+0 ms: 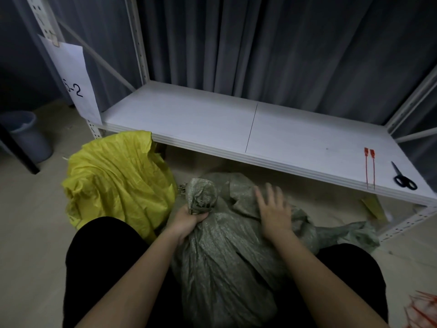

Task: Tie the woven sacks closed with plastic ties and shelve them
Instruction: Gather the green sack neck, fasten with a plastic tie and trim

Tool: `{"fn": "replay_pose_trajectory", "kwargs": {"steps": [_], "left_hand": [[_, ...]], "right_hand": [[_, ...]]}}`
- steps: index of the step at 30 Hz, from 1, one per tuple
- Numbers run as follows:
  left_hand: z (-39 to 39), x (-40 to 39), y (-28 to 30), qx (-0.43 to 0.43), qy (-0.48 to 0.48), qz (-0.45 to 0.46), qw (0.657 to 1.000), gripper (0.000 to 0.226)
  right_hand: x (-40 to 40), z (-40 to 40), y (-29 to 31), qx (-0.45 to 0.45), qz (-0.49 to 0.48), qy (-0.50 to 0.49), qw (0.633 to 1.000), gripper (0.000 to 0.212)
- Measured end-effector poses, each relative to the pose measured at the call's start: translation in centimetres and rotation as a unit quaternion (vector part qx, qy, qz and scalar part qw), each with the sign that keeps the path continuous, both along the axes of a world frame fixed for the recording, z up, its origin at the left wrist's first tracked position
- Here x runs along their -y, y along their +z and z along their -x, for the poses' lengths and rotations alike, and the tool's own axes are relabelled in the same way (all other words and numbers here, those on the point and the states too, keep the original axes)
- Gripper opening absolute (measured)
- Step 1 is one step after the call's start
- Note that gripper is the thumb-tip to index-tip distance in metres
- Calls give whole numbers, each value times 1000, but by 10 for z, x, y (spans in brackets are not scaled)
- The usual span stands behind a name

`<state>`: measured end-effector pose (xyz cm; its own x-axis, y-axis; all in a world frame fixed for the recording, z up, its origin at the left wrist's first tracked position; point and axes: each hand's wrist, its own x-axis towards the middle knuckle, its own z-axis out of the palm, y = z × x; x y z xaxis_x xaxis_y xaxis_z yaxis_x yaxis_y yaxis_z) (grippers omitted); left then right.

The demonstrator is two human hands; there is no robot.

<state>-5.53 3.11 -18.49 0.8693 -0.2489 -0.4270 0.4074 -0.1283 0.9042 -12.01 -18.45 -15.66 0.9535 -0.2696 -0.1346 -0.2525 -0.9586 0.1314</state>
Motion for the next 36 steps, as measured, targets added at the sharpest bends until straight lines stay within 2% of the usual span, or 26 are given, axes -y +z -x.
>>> {"fn": "replay_pose_trajectory", "kwargs": {"steps": [2, 3, 4, 6, 8, 11, 13, 15, 20, 24, 26, 29, 32, 34, 36], "left_hand": [[-1, -1, 1, 1, -15, 5, 1000, 44], [-1, -1, 2, 5, -24, 12, 1000, 44], [-1, -1, 4, 10, -32, 19, 999, 44], [-1, -1, 8, 22, -43, 34, 998, 43], [-1, -3, 14, 28, -54, 52, 997, 42], [-1, -8, 20, 15, -69, 82, 994, 40], [0, -9, 24, -11, -87, 97, 991, 37], [1, -8, 28, -25, -118, 104, 987, 29], [1, -2, 34, -13, -146, 104, 984, 22], [1, 0, 33, -2, -137, 122, 983, 28], [0, 1, 34, -1, -141, 126, 982, 34], [-1, 4, 37, -5, -148, 115, 982, 41], [-5, 5, 35, 12, -127, 72, 989, 52], [-10, 6, 32, 43, -61, 2, 997, 75], [-13, 6, 28, 76, 19, -65, 995, 100]], "right_hand": [[-10, -10, -4, 36, -1, 193, 980, 88], [-16, -14, -5, 18, -22, 248, 968, 83], [-21, -17, -5, -24, -48, 255, 966, 77], [-28, -24, -7, -121, -80, 203, 968, 67], [-28, -30, -10, -181, -46, 181, 966, 63], [-19, -35, -9, -225, -9, 171, 959, 71], [-15, -34, -8, -234, -57, 153, 959, 80], [-15, -34, -6, -211, -121, 141, 960, 83], [-29, -37, -8, -138, -174, 171, 960, 52], [-30, -38, 0, -107, -266, 147, 947, 59], [-31, -34, 11, -131, -309, 118, 935, 60], [-31, -33, 14, -169, -288, 93, 938, 54], [-17, -35, 2, -71, -337, 74, 936, 35], [-3, -35, 0, 15, -363, 4, 932, 24], [7, -33, 3, 101, -343, -37, 933, 22]]}}
